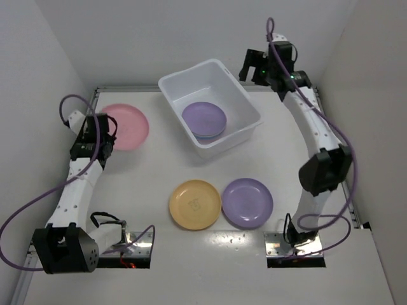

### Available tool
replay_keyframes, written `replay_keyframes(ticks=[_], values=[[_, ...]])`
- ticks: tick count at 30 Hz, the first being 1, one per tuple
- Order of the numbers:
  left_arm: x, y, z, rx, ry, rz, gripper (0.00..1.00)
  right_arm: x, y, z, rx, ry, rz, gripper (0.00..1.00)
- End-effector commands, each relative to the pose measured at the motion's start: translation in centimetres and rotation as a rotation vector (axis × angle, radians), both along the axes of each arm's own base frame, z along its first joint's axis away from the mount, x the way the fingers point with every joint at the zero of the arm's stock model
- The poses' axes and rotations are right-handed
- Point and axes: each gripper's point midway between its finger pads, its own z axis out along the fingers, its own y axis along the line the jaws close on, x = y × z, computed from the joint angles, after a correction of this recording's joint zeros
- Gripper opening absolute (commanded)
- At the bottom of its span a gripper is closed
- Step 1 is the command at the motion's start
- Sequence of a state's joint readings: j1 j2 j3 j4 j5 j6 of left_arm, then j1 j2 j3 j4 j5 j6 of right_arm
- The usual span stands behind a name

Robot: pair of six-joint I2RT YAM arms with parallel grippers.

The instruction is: Place the plates into the plastic bin on the countertop

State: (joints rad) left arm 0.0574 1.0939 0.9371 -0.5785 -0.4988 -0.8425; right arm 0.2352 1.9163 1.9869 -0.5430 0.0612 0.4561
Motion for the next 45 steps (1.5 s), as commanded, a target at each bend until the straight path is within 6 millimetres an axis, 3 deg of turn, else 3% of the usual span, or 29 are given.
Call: replay_keyframes(ticks=[1, 2, 3, 4, 6, 7, 8, 9, 10, 11, 12, 13, 14, 15, 16, 17, 22, 24, 27, 32, 35, 36, 37, 38, 39, 41, 43, 45], values=[[3.6, 0.6, 9.4, 0.102, -0.235, -0.042, 0.00, -3.6, -6.1, 1.8, -0.038, -0.004, -0.216, 1.00], [4.4, 0.0, 10.6, 0.107, -0.266, -0.076, 0.00, -5.5, -7.3, -0.9, -0.032, 0.071, -0.270, 1.00], [5.3, -0.3, 11.6, 0.108, -0.302, -0.105, 0.00, -6.8, -8.3, -1.4, -0.027, 0.084, -0.310, 1.00], [6.7, -1.9, 13.4, 0.090, -0.357, -0.183, 0.00, -9.7, -10.1, -2.7, -0.029, 0.115, -0.354, 1.00], [10.4, -4.7, 13.8, 0.085, -0.372, -0.306, 0.00, -12.8, -11.7, -4.4, -0.016, 0.164, -0.402, 1.00], [11.9, -6.4, 16.1, 0.080, -0.412, -0.366, 0.00, -15.1, -12.0, -7.4, -0.040, 0.240, -0.402, 1.00], [13.1, -9.4, 16.2, 0.081, -0.404, -0.442, 0.00, -17.6, -12.8, -7.7, -0.039, 0.268, -0.433, 1.00], [15.4, -11.6, 13.8, 0.098, -0.334, -0.511, 0.00, -19.1, -13.1, -8.8, -0.038, 0.306, -0.455, 1.00], [16.5, -13.6, 13.6, 0.108, -0.323, -0.560, 0.00, -21.4, -13.1, -11.6, -0.042, 0.394, -0.440, 1.00], [17.8, -15.8, 15.5, 0.118, -0.360, -0.614, 0.00, -22.9, -12.6, -12.9, -0.027, 0.441, -0.424, 1.00], [18.4, -19.0, 15.0, 0.119, -0.350, -0.688, 0.00, -24.5, -11.6, -13.4, 0.031, 0.468, -0.380, 1.00], [20.1, -20.8, 12.1, 0.117, -0.286, -0.728, 0.00, -26.9, -11.1, -16.3, 0.043, 0.554, -0.368, 1.00], [21.0, -22.4, 13.3, 0.114, -0.309, -0.768, 0.00, -27.9, -10.8, -17.3, 0.064, 0.583, -0.368, 1.00], [21.4, -23.7, 12.0, 0.109, -0.269, -0.792, 0.00, -29.9, -10.1, -19.1, 0.098, 0.636, -0.337, 1.00], [22.1, -23.9, 11.2, 0.108, -0.248, -0.794, 0.00, -30.4, -9.6, -19.7, 0.125, 0.650, -0.328, 1.00], [23.0, -25.7, 9.8, 0.094, -0.226, -0.832, 0.00, -31.0, -8.9, -20.1, 0.161, 0.665, -0.304, 0.98], [24.0, -30.7, 5.1, 0.112, -0.114, -0.921, 0.00, -33.9, -7.8, -24.7, 0.196, 0.741, -0.293, 0.97], [24.2, -30.5, 3.9, 0.136, -0.058, -0.896, 0.00, -35.0, -7.9, -26.7, 0.191, 0.791, -0.307, 0.97], [24.0, -29.8, 1.3, 0.138, 0.008, -0.859, 0.00, -35.0, -6.7, -27.8, 0.244, 0.799, -0.257, 0.96], [23.3, -29.2, 0.8, 0.135, 0.043, -0.834, 0.02, -35.1, -6.0, -29.5, 0.263, 0.816, -0.228, 0.89], [23.0, -28.8, 0.5, 0.144, 0.066, -0.825, 0.26, -35.0, -5.5, -29.6, 0.263, 0.819, -0.196, 0.85], [23.0, -28.9, 0.5, 0.136, 0.063, -0.820, 0.52, -35.0, -5.5, -29.6, 0.263, 0.819, -0.196, 0.79], [22.9, -28.8, 1.3, 0.136, 0.052, -0.819, 0.60, -34.7, -5.5, -29.4, 0.255, 0.808, -0.192, 0.76], [22.9, -28.8, 1.3, 0.136, 0.052, -0.819, 0.65, -34.6, -5.6, -29.4, 0.248, 0.806, -0.198, 0.70], [22.8, -28.7, 2.1, 0.145, 0.042, -0.825, 0.76, -34.7, -5.6, -29.5, 0.242, 0.804, -0.191, 0.51], [22.8, -28.7, 4.3, 0.151, -0.005, -0.827, 0.82, -34.5, -5.6, -29.5, 0.233, 0.794, -0.187, 0.39], [22.7, -28.6, 5.8, 0.161, -0.029, -0.833, 0.93, -34.1, -5.7, -29.3, 0.228, 0.782, -0.192, 0.21], [22.5, -28.4, 9.1, 0.170, -0.095, -0.834, 1.00, -33.5, -6.3, -28.6, 0.196, 0.772, -0.210, 0.05]])
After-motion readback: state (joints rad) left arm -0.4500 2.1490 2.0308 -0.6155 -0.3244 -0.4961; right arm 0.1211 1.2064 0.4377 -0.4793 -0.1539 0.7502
